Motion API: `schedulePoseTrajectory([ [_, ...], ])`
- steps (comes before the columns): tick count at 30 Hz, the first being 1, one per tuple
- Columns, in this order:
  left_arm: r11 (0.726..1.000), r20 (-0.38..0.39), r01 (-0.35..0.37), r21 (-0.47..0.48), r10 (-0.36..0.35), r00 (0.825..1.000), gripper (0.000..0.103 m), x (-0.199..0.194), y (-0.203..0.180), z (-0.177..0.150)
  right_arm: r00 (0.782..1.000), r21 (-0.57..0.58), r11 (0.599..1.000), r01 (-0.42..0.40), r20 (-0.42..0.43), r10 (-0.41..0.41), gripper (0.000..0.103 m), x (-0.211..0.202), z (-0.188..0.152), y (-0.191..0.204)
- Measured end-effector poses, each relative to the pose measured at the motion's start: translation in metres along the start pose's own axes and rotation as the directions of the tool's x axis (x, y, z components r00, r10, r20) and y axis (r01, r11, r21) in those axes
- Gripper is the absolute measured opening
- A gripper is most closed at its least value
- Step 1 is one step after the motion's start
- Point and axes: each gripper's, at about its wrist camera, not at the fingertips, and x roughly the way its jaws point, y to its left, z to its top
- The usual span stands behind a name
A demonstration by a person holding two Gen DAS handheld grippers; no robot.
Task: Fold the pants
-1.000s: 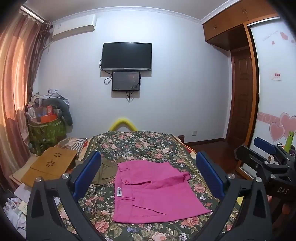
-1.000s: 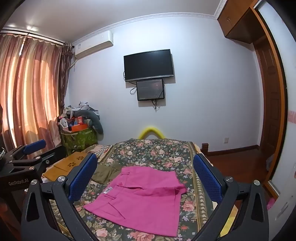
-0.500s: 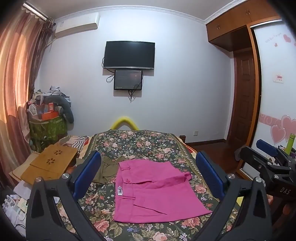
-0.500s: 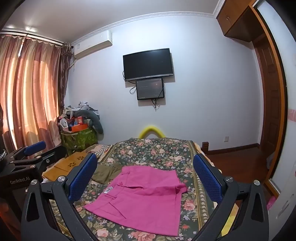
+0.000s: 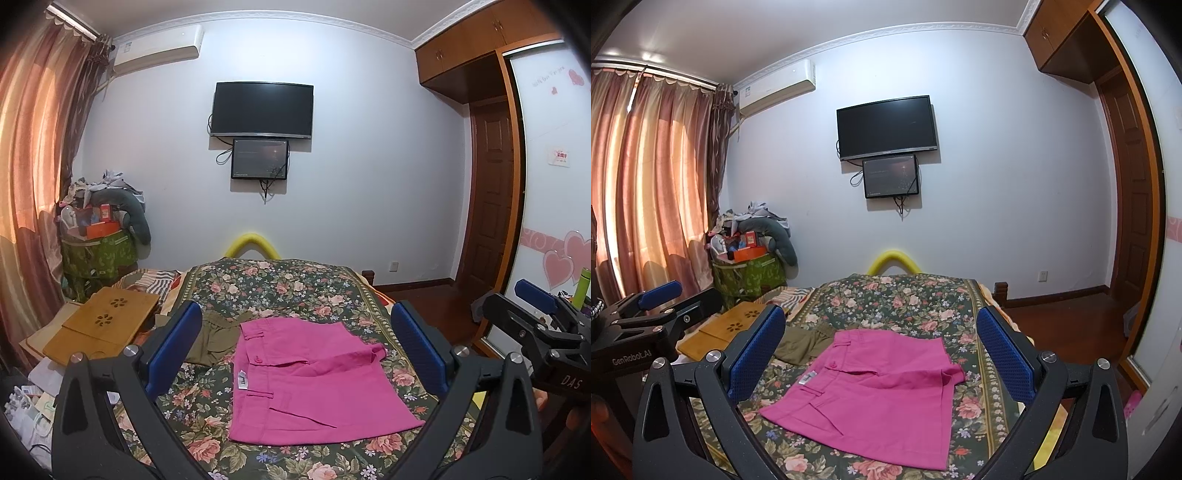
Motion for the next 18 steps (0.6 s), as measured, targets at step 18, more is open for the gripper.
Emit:
schedulePoseTrajectory([
  [18,1.000,-0.004,-0.007,0.002,0.007,1.000,0.103,0.0043,-0.0035,-0.0017,1.000,0.006,1.000,-0.002,-0.006,0.002,0.103,0.0013,-0.0011,-0.0010],
])
